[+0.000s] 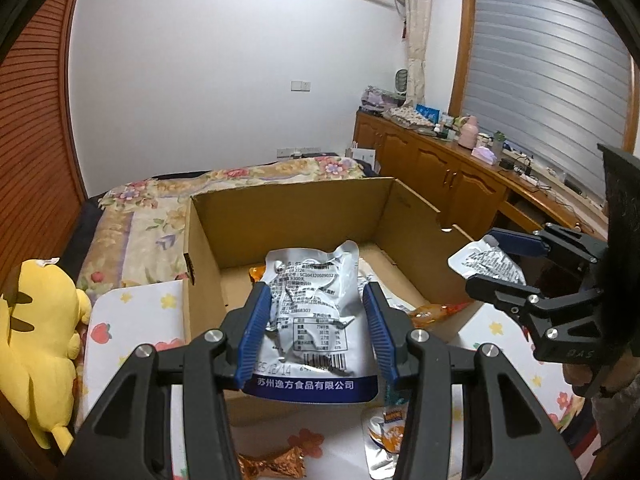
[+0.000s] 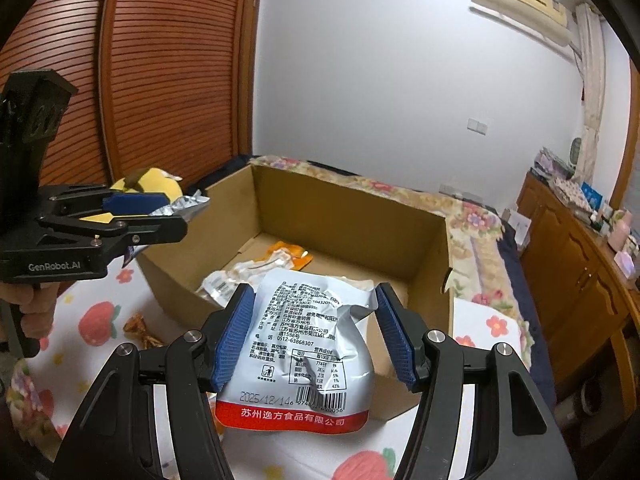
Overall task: Organize snacks
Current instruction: 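Carry the white pouch over the box and open both tools to drop it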
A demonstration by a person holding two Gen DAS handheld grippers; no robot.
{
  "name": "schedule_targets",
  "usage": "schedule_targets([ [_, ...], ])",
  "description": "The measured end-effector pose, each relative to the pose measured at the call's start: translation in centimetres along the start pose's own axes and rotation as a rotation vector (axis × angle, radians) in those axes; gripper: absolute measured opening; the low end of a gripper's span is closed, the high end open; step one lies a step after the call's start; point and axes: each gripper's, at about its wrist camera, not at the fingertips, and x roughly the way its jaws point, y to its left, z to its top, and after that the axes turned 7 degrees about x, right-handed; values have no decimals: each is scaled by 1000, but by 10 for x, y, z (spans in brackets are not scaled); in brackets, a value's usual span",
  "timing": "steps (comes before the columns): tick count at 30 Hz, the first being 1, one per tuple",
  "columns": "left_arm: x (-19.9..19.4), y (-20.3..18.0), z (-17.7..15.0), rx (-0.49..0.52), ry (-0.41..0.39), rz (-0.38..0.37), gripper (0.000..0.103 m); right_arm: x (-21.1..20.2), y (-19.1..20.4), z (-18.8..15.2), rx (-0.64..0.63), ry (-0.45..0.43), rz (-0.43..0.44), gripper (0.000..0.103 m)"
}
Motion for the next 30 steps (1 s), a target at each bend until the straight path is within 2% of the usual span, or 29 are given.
schedule_targets([
  [12, 37, 8, 12, 4, 53, 61, 47, 36, -4, 21, 4, 27, -30, 63],
  [18, 60, 13, 17, -7, 90, 66, 47, 63, -5, 29, 14, 57, -57, 63],
  [30, 72, 15, 0, -6, 133, 72, 48, 92, -9, 14, 52, 128, -54, 64],
])
